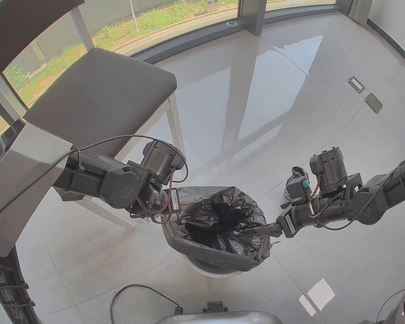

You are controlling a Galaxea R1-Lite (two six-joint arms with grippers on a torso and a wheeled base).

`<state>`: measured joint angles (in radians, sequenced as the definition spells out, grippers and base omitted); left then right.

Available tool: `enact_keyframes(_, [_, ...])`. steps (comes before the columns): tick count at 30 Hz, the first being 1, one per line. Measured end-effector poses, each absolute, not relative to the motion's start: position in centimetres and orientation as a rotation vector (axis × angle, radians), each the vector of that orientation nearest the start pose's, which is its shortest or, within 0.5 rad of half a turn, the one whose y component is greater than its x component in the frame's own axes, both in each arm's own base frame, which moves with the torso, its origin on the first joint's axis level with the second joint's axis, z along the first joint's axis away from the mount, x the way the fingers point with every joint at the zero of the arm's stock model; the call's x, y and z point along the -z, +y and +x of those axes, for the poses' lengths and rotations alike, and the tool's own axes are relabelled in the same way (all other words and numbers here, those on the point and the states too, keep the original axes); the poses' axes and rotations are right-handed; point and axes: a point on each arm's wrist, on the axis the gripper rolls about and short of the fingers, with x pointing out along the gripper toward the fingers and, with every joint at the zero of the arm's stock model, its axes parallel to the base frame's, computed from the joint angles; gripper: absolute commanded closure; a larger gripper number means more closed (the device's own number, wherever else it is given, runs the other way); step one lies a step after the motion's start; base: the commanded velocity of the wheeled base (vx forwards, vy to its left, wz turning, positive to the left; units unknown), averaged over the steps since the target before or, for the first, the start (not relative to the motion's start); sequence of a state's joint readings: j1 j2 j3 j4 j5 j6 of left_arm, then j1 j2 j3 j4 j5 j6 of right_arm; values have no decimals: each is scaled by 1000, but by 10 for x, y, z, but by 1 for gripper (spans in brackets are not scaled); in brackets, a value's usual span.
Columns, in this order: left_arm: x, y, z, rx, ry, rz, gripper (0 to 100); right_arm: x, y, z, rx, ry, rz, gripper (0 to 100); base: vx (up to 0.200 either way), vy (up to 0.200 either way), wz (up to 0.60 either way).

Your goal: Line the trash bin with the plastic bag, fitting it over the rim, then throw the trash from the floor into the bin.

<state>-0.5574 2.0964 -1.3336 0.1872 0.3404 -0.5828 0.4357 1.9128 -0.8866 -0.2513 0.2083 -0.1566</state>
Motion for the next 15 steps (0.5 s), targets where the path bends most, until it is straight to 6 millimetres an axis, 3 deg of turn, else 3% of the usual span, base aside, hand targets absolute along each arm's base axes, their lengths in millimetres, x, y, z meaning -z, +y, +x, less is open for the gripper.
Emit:
enact_keyframes(1, [-112,-198,333,-55,873,-133,0,-101,144,295,-675,734,-234,0,0,0,0])
enact_keyframes(15, [-118,-193,333,-82,845,-139,0,-101,160,291,-722,718,-252,0,0,0,0])
